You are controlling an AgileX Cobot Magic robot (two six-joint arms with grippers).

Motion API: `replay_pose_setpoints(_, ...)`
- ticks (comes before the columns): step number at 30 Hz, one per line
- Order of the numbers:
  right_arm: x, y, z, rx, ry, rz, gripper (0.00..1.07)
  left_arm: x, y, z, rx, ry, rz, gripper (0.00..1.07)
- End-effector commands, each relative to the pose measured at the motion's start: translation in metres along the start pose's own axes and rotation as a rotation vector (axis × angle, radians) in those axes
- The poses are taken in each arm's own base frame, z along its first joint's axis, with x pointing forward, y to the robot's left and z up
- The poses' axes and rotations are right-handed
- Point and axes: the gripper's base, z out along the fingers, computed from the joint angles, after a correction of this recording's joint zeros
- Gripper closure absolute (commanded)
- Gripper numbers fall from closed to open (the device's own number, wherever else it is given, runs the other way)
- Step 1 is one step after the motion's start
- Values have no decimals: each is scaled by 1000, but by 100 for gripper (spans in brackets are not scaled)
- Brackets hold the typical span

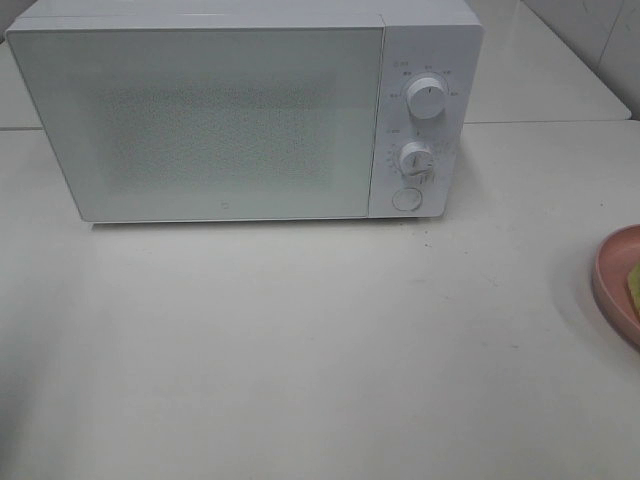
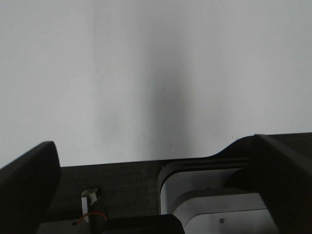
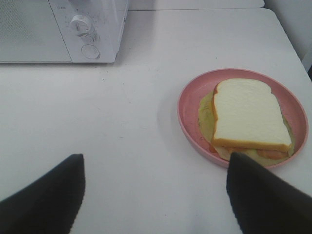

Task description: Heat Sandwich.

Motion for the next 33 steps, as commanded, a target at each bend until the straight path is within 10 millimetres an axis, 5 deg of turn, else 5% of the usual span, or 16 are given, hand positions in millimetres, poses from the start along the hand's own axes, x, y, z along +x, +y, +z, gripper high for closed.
replay_pose_setpoints(1, 2, 0, -3, 3, -32, 1, 31, 19, -6, -3, 51, -70, 35, 3)
replay_pose_setpoints(33, 2, 0, -3, 3, -32, 2, 31, 100, -11, -50, -11, -682, 102, 3)
